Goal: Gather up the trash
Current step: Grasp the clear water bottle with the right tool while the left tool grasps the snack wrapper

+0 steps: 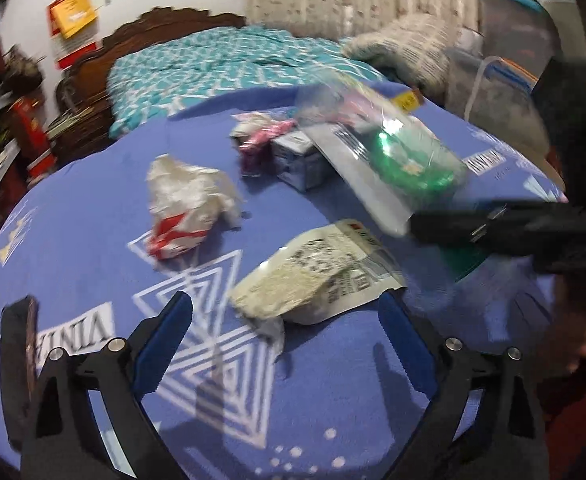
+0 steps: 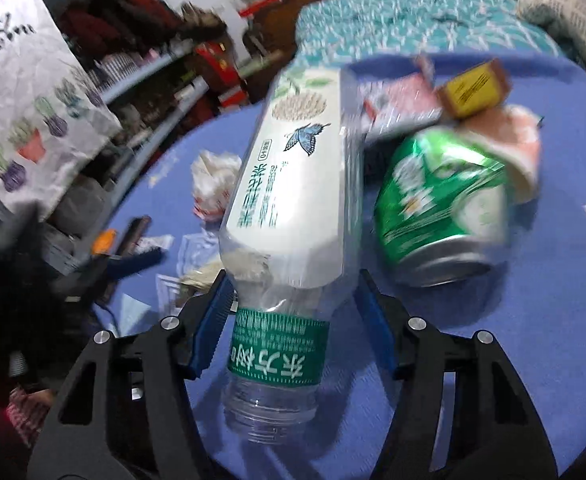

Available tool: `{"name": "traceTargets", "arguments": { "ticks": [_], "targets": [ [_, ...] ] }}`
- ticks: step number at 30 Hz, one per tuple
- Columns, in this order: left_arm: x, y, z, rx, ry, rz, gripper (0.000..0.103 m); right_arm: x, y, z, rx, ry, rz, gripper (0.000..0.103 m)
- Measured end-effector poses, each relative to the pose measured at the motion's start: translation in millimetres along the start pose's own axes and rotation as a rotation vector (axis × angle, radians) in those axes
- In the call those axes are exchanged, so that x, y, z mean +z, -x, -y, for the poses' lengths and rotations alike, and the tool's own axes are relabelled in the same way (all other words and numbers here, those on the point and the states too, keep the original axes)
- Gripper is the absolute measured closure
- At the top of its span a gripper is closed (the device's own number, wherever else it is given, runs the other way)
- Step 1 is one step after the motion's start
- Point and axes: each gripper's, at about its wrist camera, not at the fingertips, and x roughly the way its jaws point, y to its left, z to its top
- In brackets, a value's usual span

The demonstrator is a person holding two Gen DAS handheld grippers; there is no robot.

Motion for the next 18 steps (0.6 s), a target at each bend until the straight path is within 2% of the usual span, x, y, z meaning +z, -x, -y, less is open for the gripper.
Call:
{"name": "traceTargets", "arguments": {
  "ticks": [4,7,8,9,10,11,15,17,18],
  "targets": [
    [6.1,-25.1,4.2,-0.020,-0.012,-0.038,0.013,-2.0,49.2,12.5,0.012,-0.021,0.098,0.041],
    [7.1,-41.0,3.7,-0.046,0.000,-0.066,0.018,-8.7,76.2,23.8,-0.027,-0.050,0.156,0.041],
    [7.4,-42.1,2.0,-0.066,0.012,-0.066,0.024,-12.7,87.9,29.8,-0.061,-0.057,0.185,0.041],
    [7.2,-40.5,1.7,-0.067,0.026,-0.056,0.045,-16.3,97.6,34.9,-0.080,-0.061,0.206,0.041],
    [7.6,-39.7,4.0,-0.038,0.020,-0.055,0.055,-19.4,105.8,41.4,-0.095,-0.065,0.225,0.041],
    [7.6,-37.9,5.6,-0.031,0.019,-0.054,0.059,-23.6,116.3,48.3,-0.117,-0.073,0.259,0.041],
    [10.6,-30.3,11.6,-0.092,0.071,-0.037,0.082,-30.9,143.6,72.5,-0.243,-0.108,0.366,0.041],
    [14.8,-26.1,16.7,-0.116,0.079,-0.020,0.094,-34.6,152.1,91.4,-0.271,-0.164,0.383,0.042],
    [16.3,-23.1,18.3,-0.124,0.087,-0.011,0.096,-35.7,153.9,99.2,-0.284,-0.184,0.380,0.042]
  ]
}}
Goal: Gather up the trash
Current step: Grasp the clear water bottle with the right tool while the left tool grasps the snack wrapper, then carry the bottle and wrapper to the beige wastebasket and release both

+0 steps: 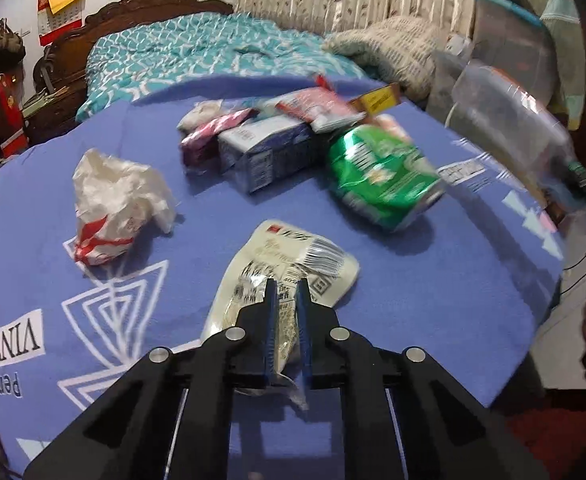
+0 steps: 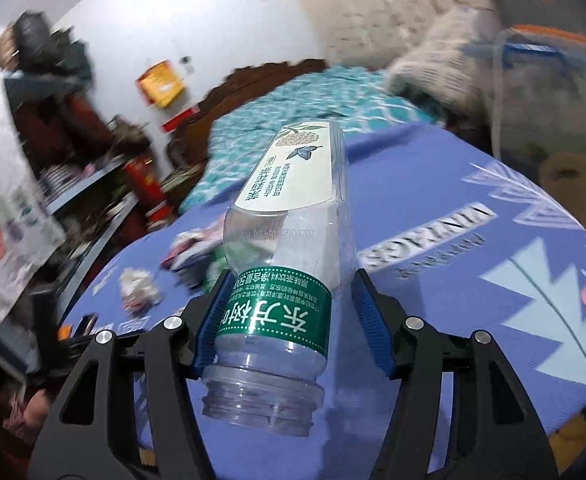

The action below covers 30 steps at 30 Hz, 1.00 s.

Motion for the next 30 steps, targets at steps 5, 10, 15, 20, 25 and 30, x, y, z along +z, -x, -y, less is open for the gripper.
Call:
{"name": "traceTargets", "arguments": {
  "ticks": [5,10,15,20,25,30],
  "targets": [
    [5.3,7.7,2.7,-0.013,0.043,0.013,0.094,-11.1,-18.5,29.9,-0.054,-0.067,-0.084,0.042],
    [-4.5,14.9,2.1,0.081,0.024,0.022,0.011,-27.6,-31.6,40.2,-0.074,-0.067,-0.147,0.041],
    [-17.8,-1.3,18.6,0.189,-0.149,-0.066,0.012,-34.2,-39.5,43.6,-0.055,-0.103,-0.192,0.037],
    [-18.3,-8.9,6.7,0.064,-0.090,-0.086,0.051,-34.6,-38.8,40.4,-0.066,-0.079,-0.175,0.026],
    [-8.2,3.4,6.1,-0.003,-0.029,-0.046,0.058,-33.3,-40.2,30.2,-0.052,-0.005,-0.190,0.038],
    [5.6,36.3,27.4,-0.125,-0.026,0.035,0.058,-27.7,-30.2,42.4,-0.012,-0.069,-0.152,0.039]
  ]
}}
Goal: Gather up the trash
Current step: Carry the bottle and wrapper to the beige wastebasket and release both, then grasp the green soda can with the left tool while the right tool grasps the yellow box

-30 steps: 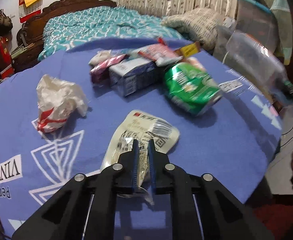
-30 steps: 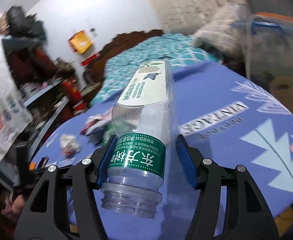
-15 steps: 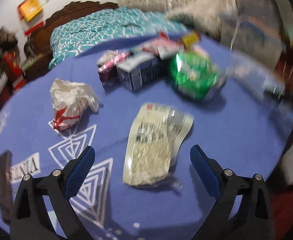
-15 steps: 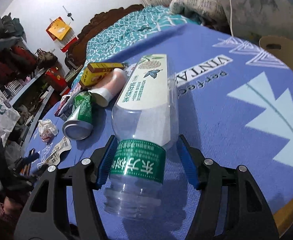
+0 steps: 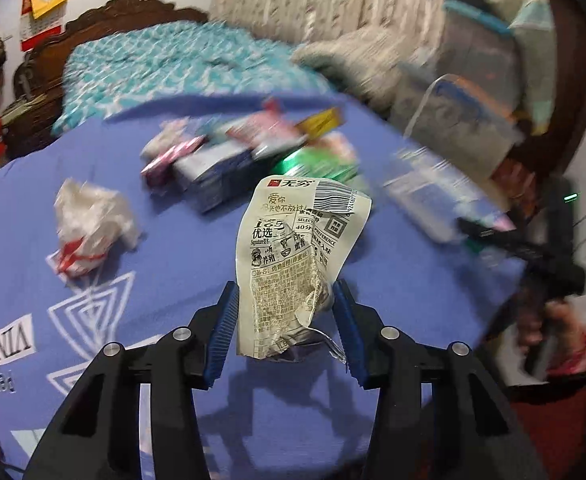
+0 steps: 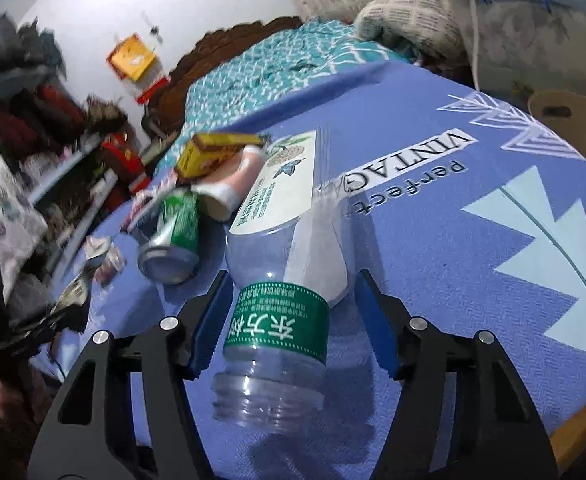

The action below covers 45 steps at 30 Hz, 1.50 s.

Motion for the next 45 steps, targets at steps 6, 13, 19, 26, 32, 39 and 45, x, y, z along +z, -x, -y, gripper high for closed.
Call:
{"name": "traceTargets", "arguments": {
  "ticks": [6,13,19,26,32,39,45],
  "targets": [
    [30.7,4.5,38.7,-0.144,-0.023,0.050,0.057,6.9,3.4,28.0,0.055,-0.126,0.004,0.041],
    [80.4,-57.0,112.5,-0.295,-0.167,0.019,0.057,19.6,39.5,77.4,-0.037,-0.213,0.159,0.041],
    [134.9,-144.7,214.7,-0.448,-0.319,-0.069,0.056,32.5,79.9,160.2,-0.139,-0.416,0.299,0.041],
    [184.0,-258.0,330.9,-0.498,-0.427,-0.203,0.048,48.0,95.2,234.1,-0.162,-0.633,0.318,0.036],
    [203.1,-293.2,373.1,-0.431,-0.418,-0.208,0.017,59.7,109.8,226.9,-0.215,-0.576,0.415,0.019],
    [185.5,-210.6,316.7,-0.482,-0.352,-0.080,0.017,53.9,116.2,197.2,-0.233,-0.472,0.492,0.032],
    [122.8,-130.2,215.3,-0.418,-0.300,-0.016,0.018,60.5,61.8,129.1,-0.054,-0.321,0.319,0.049]
  ]
}}
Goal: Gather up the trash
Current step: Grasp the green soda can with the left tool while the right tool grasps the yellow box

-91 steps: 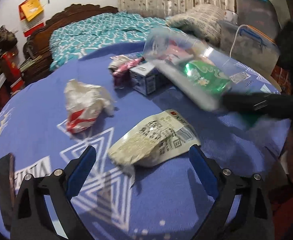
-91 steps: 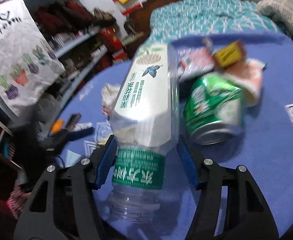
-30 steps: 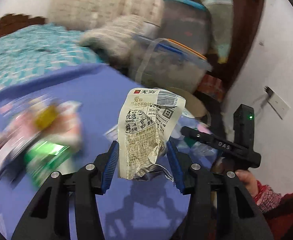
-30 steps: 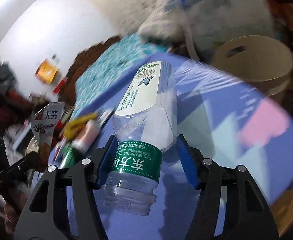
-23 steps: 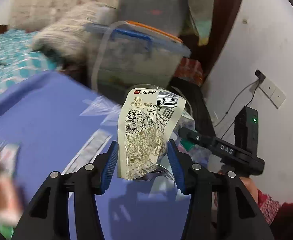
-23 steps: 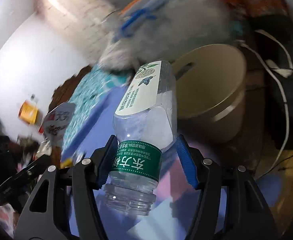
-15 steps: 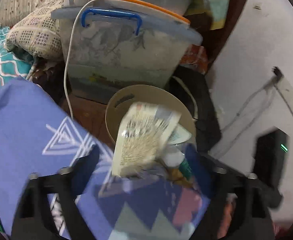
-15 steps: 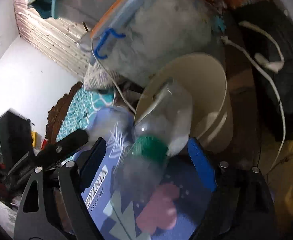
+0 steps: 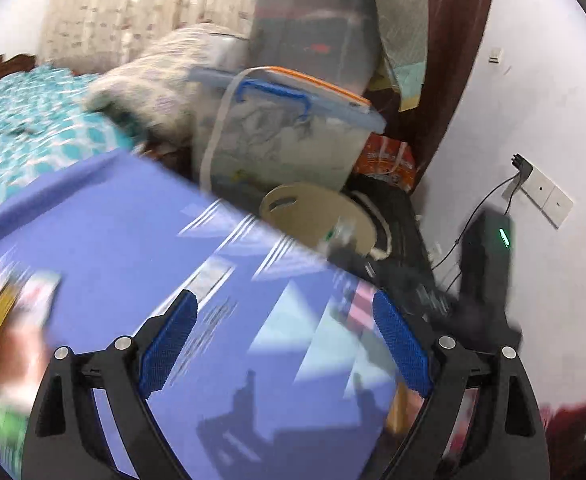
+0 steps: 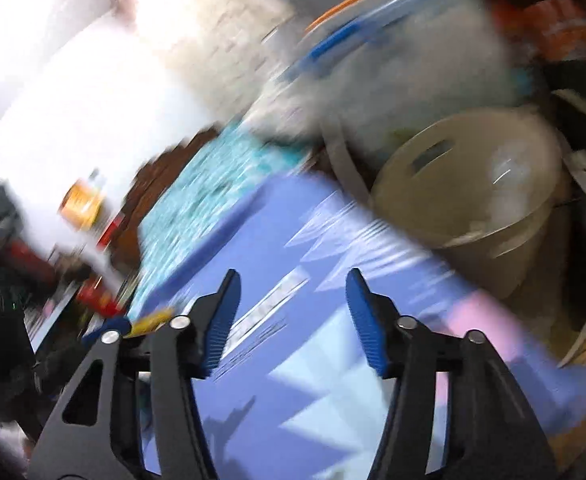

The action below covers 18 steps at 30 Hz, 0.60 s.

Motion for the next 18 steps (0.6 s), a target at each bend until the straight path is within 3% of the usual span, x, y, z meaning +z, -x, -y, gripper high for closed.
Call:
{"name": "traceTargets", "arguments": {
  "ticks": [5,8,10,14,18],
  "targets": [
    [-71.0,77.1,-58.4,0.173,0.152,-0.016,0.019,-44.1,-56.9,-72.6,0.181,0.097,-0.255,0.049],
    [-98.2,114.5,-98.5,0.204,0.307,0.027,0.019,-71.3,-89.6,-105.2,0.276,0.094,-0.406,0.054],
    [-108.7,128.7,-122.6,0.207,0.403,0.053,0.019,-87.7,-107.8,-123.9,0.294,0.112,-0.466,0.061],
    [-124.3,139.5,-173.4,0.142,0.597,0.114,0.019,-107.0,-135.0,-150.3,0.310,0.110,-0.547,0.064],
    [-134.9,127.3,-208.1,0.063,0.720,0.099,0.034,-111.3,-142.4,-164.4,0.340,0.104,-0.569,0.065]
  ]
}}
